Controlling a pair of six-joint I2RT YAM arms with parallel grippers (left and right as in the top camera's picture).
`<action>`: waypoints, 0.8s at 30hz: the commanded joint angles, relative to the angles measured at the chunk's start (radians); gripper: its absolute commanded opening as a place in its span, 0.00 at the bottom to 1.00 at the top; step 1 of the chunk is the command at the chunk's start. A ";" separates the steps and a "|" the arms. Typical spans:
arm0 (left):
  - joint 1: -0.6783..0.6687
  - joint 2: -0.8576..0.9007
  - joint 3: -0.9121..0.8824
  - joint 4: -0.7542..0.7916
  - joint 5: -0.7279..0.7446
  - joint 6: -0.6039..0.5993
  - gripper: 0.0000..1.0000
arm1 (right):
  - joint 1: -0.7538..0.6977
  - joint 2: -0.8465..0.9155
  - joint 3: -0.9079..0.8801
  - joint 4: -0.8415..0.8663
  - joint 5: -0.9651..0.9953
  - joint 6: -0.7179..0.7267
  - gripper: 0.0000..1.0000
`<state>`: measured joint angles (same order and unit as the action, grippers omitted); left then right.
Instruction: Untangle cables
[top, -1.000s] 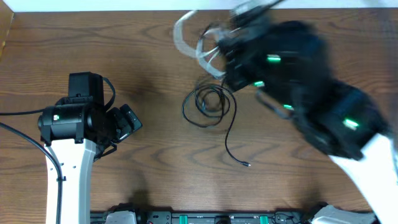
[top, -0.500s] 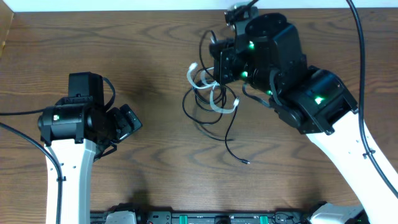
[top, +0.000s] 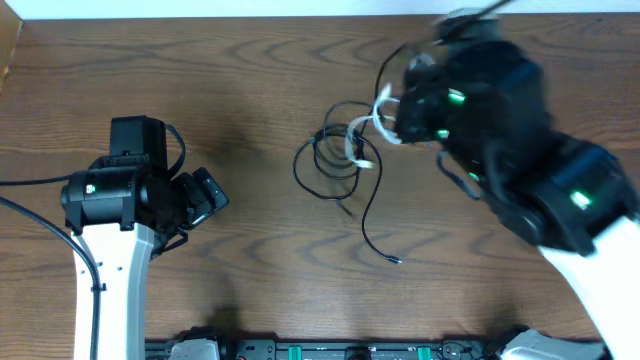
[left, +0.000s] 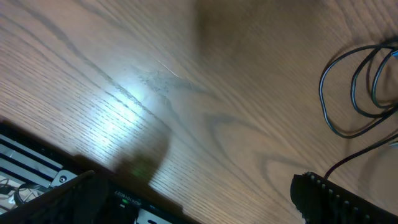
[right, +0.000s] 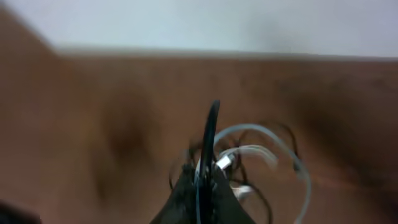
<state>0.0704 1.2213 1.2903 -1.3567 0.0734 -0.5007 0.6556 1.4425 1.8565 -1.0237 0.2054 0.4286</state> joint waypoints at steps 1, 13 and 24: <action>0.003 0.000 -0.002 -0.003 -0.002 -0.008 0.99 | -0.007 0.075 -0.009 -0.013 -0.216 -0.200 0.01; 0.003 0.000 -0.002 -0.003 -0.002 -0.009 0.99 | -0.007 0.063 -0.009 0.035 0.533 0.140 0.01; 0.003 0.000 -0.002 -0.003 -0.002 -0.008 0.99 | -0.007 0.159 -0.009 0.015 -0.286 -0.156 0.08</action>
<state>0.0704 1.2213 1.2903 -1.3567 0.0734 -0.5007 0.6476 1.5803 1.8355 -1.0275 0.1104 0.3527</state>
